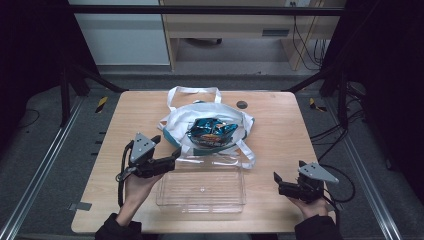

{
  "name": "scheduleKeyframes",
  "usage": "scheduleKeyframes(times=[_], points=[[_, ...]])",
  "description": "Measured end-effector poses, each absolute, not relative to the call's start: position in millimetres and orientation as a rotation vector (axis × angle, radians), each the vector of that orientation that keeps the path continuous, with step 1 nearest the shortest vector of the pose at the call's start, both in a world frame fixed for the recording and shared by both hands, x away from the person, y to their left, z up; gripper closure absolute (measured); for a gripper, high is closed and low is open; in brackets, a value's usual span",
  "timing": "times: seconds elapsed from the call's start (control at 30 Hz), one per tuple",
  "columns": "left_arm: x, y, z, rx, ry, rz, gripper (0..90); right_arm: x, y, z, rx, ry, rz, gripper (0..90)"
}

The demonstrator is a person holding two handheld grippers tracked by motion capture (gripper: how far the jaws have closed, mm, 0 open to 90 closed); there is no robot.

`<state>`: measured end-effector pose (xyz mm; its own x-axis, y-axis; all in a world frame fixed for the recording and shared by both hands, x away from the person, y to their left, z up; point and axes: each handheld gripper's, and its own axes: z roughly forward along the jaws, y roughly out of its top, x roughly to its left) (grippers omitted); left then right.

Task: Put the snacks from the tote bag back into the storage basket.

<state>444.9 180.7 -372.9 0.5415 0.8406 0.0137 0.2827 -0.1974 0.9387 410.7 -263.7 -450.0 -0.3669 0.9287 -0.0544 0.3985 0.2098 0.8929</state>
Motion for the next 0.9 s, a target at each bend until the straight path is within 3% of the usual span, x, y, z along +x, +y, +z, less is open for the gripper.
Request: scheduleKeyframes(times=[0.9], points=[[467.0, 150.3, -366.3, 1.768, 0.916, 0.691, 22.5, 411.4, -264.2, -450.4, 1.231, 1.874, 1.114, 5.3]])
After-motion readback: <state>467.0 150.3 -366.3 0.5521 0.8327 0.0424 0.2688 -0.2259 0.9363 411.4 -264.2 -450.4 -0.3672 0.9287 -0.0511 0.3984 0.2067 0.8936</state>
